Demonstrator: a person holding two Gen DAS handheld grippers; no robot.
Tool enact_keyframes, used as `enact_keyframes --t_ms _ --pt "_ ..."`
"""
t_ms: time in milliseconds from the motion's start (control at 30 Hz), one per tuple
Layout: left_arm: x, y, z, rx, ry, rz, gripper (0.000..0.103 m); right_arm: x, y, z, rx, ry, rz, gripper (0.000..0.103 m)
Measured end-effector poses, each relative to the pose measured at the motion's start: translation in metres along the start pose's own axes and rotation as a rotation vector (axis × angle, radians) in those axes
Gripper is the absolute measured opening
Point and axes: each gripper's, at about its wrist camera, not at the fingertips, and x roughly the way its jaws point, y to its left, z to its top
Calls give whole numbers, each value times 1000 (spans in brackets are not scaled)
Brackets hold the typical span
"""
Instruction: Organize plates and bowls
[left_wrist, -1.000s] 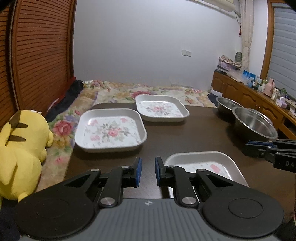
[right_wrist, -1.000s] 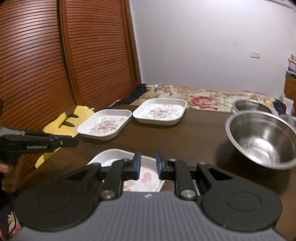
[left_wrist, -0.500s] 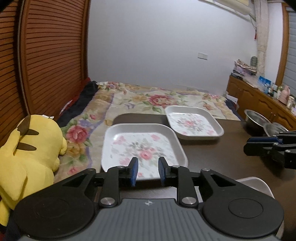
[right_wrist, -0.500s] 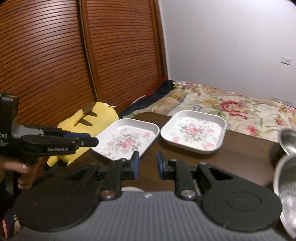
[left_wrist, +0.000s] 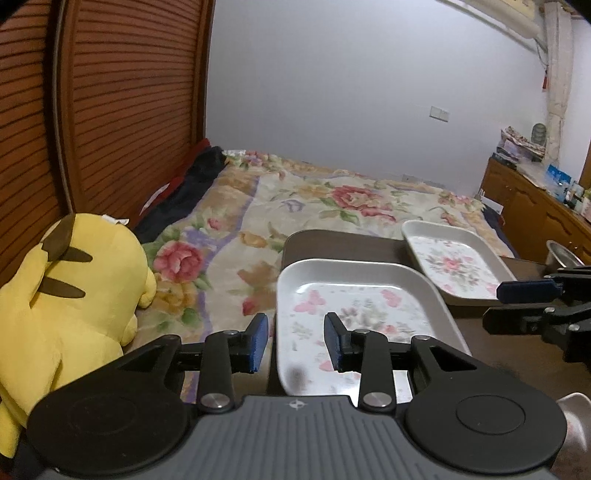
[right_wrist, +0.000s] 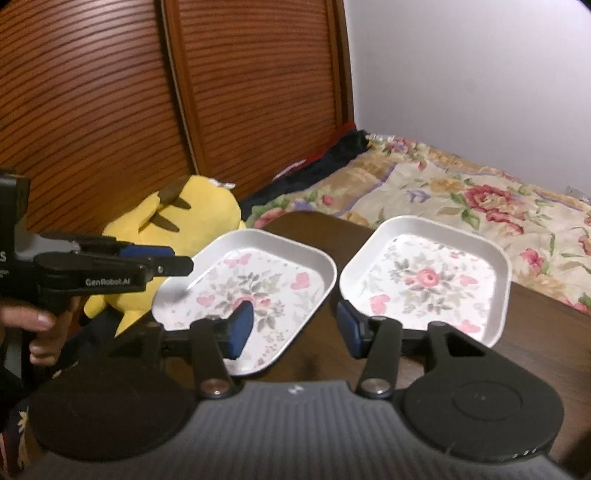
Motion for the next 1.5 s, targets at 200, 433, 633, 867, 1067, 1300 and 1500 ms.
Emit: enact_keyframes --t_ms 200,433,633,867,1067,1300,1500 --pt "13 9 -2 -6 21 -8 36 23 -1 -1 10 66 5 50" --pt "18 14 -6 -9 32 -21 31 33 -3 -1 23 105 7 42" --pt "21 16 -8 -18 42 -30 28 36 1 -1 15 117 17 40" --pt "23 17 -10 -33 48 -44 23 41 2 -1 19 131 29 31" --pt "23 16 -11 -31 49 -49 18 43 2 -1 14 133 28 29" --pt "22 15 -11 -30 48 -48 17 44 1 -3 10 130 29 21" --pt "20 16 -14 -40 52 -51 15 44 0 -2 19 134 38 19"
